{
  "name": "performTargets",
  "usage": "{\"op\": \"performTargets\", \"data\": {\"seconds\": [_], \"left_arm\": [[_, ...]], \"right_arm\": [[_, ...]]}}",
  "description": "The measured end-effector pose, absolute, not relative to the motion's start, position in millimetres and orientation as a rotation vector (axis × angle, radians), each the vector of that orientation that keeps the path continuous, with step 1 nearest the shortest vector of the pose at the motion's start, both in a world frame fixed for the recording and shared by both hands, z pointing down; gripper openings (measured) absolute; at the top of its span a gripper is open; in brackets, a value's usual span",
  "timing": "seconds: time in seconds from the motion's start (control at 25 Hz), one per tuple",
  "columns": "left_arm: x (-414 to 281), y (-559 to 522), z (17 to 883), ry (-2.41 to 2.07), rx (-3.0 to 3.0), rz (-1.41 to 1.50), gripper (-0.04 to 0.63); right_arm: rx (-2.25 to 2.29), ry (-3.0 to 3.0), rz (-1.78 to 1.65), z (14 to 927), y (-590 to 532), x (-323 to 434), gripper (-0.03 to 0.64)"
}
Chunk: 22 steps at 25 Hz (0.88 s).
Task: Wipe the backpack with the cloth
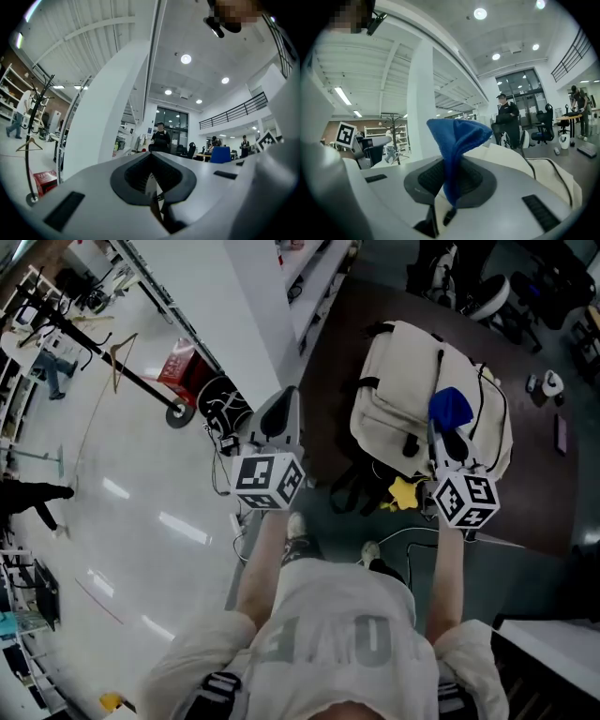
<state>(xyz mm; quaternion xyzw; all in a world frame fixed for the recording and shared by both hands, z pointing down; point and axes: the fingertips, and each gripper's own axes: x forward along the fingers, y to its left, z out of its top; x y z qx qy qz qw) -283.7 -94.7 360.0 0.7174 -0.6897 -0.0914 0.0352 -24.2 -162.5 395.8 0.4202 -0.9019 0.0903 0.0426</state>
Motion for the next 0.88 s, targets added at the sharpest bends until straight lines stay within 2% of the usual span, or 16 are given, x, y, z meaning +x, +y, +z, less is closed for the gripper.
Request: {"op": "performTargets", "data": {"seconds": [0.2,0.48,0.88], "left_arm": [[-337.0,-117.1,362.8,-1.994,2.283,-0.249,0.002],[-369.0,-144.8,370.8,-1.947,2.305,-0.210,0.002],[-390.9,-236.4,418.5,-1.639,2.409,-0.186,0.002]], "right_arm": [[1.389,-2.789,0.317,377.6,-161.5,-109.3,0.044],[1.441,-2.792,0.251,377.2,-187.2,-214.7,0.044],[1.832,-2.425,0.331,453.4,-278.3,-254.0,0.044]]}}
